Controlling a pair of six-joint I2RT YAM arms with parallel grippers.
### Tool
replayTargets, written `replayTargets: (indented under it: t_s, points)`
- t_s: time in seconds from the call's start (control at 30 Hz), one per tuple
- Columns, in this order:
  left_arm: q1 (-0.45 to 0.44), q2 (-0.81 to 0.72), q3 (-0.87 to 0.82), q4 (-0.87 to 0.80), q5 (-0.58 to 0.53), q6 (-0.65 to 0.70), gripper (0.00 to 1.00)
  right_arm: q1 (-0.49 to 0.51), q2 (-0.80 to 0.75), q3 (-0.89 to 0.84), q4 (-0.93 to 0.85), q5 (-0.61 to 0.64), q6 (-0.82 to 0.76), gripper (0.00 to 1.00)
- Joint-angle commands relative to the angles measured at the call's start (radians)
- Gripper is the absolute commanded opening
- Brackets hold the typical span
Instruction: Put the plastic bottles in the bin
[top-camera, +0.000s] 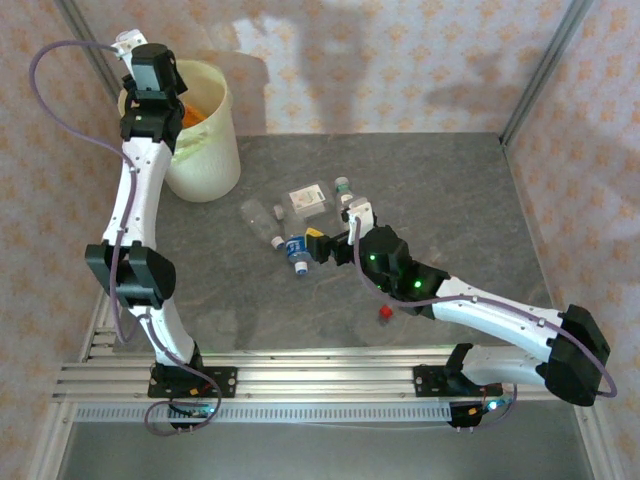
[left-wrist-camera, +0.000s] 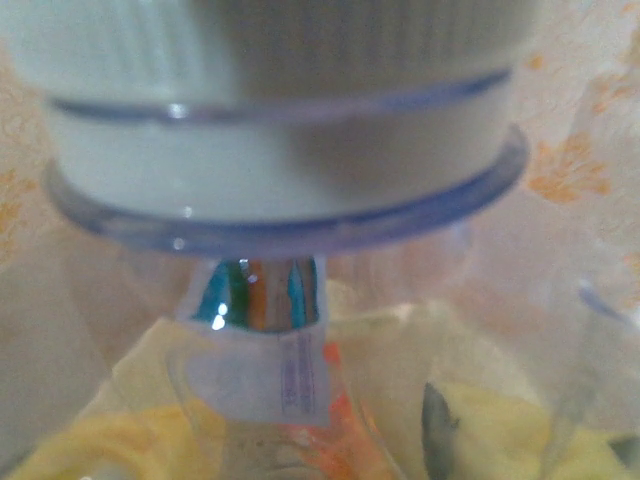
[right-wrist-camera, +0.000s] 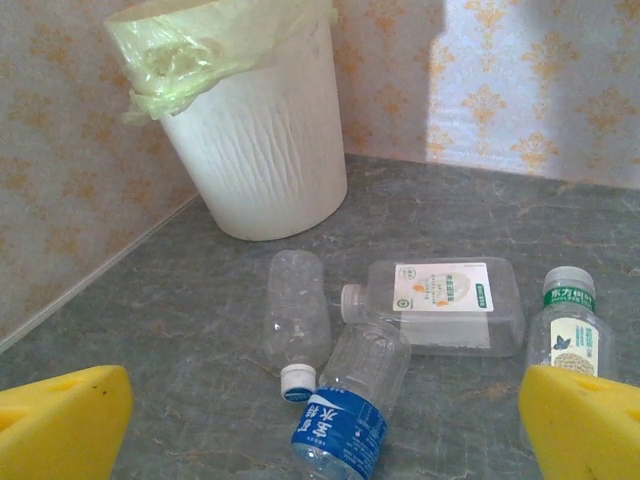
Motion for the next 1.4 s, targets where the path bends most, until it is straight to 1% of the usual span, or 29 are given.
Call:
replayTargets:
  t_s: [0.0, 0.1, 0.2, 0.27, 0.3, 0.37, 0.47, 0.6, 0.67, 0.9, 1.0, 1.13, 1.37]
  points:
    - [0.012, 0.014, 0.042, -0.073, 0.023, -0.008, 0.51, -0.005, -0.016, 0.010, -0.027, 0.024, 0.009, 0.99]
    - [0.030, 0.055, 0.084, -0.124, 0.067, -0.013, 0.52, -0.004, -0.015, 0.012, -0.028, 0.030, 0.008, 0.99]
    - [0.042, 0.144, 0.160, -0.217, 0.025, -0.046, 0.52, -0.005, -0.012, 0.013, -0.029, 0.036, 0.009, 0.99]
    - [0.050, 0.185, 0.211, -0.273, 0.028, -0.073, 0.52, -0.006, -0.010, 0.014, -0.031, 0.038, 0.007, 0.99]
    - [0.053, 0.207, 0.234, -0.297, 0.032, -0.085, 0.55, -0.007, -0.008, 0.014, -0.032, 0.038, 0.008, 0.99]
    - [0.055, 0.239, 0.273, -0.329, 0.048, -0.095, 0.65, -0.006, -0.006, 0.017, -0.037, 0.038, 0.008, 0.99]
    - [0.056, 0.284, 0.340, -0.369, 0.074, -0.097, 0.75, -0.006, -0.005, 0.020, -0.044, 0.038, 0.009, 0.99]
    - [0.057, 0.325, 0.438, -0.424, 0.104, -0.109, 0.83, -0.006, -0.004, 0.019, -0.046, 0.038, 0.015, 0.99]
    - [0.056, 0.323, 0.447, -0.432, 0.113, -0.120, 0.86, -0.006, -0.004, 0.017, -0.045, 0.039, 0.018, 0.99]
    - [0.055, 0.285, 0.446, -0.464, 0.189, -0.150, 0.92, -0.007, 0.009, 0.023, -0.042, 0.036, 0.030, 0.99]
    - [0.053, 0.251, 0.419, -0.469, 0.205, -0.182, 0.95, -0.008, 0.012, 0.024, -0.042, 0.043, 0.035, 0.99]
    - [0.046, 0.158, 0.293, -0.396, 0.249, -0.218, 1.00, -0.007, 0.015, 0.023, -0.039, 0.056, 0.049, 0.99]
    - [0.002, -0.014, 0.073, -0.299, 0.261, -0.270, 1.00, -0.009, 0.024, 0.023, -0.037, 0.099, 0.086, 0.99]
